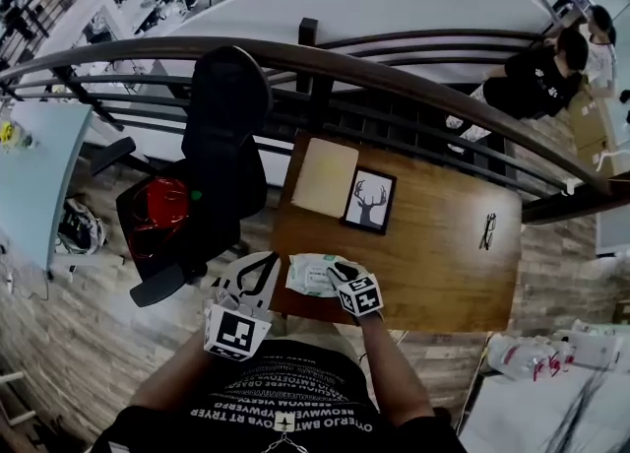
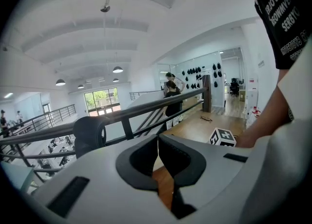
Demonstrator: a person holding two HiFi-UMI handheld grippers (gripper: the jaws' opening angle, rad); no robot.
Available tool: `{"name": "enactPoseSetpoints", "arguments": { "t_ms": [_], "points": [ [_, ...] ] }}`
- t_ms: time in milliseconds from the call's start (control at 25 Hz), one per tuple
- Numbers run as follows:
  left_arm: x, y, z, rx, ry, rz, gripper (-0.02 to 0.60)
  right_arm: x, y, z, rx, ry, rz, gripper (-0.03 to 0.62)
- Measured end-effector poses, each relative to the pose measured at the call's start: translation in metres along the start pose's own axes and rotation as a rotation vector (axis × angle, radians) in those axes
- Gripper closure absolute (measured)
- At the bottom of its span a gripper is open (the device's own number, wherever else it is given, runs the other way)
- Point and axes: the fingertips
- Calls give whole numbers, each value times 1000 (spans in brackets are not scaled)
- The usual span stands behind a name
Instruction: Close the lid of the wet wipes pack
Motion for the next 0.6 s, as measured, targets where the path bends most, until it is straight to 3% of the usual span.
{"name": "enactPoseSetpoints", "arguments": {
  "t_ms": [280,600],
  "points": [
    [0,3,13,-26,-24,-23,552,-25,24,-10,-11,52,14,503],
    [-6,6,33,-47,-48,-40,552,-43,25,-21,-127,97,68,505]
  ]
}}
Point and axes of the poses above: the fingertips, and each gripper's own axes: z backward along the fingers, y to its left, x out of its top, and after that the axes turned 2 degrees about -z, right-handed
